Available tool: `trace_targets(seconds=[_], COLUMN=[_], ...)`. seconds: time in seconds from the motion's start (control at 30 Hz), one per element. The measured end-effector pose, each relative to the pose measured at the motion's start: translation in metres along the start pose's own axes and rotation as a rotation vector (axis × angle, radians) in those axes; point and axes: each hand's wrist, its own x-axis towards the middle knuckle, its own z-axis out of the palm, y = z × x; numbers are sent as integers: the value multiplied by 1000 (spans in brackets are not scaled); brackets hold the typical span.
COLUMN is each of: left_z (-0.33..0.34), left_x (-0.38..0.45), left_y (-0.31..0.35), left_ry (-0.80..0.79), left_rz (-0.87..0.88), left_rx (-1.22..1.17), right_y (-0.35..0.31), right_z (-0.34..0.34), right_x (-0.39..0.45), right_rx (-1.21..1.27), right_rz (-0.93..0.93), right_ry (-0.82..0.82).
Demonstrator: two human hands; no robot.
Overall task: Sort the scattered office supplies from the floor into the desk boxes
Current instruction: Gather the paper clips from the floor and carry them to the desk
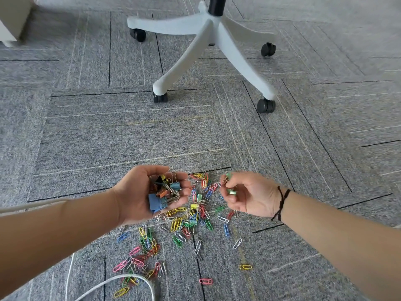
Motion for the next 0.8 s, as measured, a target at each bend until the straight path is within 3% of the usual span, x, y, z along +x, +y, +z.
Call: trace_targets(seconds=[0.1,0.27,0.4,0.57,0.67,0.8], left_z=[-2,-9,-12,-14,-14,-16], left_x=[-2,-2,-1,0,1,1], left_y=[1,5,6,6,5,5], left_ry=[10,34,26,18,13,14], left_rz=[9,17,11,16,14,8], left_rx=[3,3,-5,-10,11,6], right_y=[0,4,11,21,29,33], right_z=[8,26,27,30,32,33], right_x=[10,30,38,43,46,47], right_rx=[-39,-371,-629,-1581,-1631,-1679], right_rz=[31,21,-36,-264,-285,-290], right_ry=[-82,221,239,342,410,359])
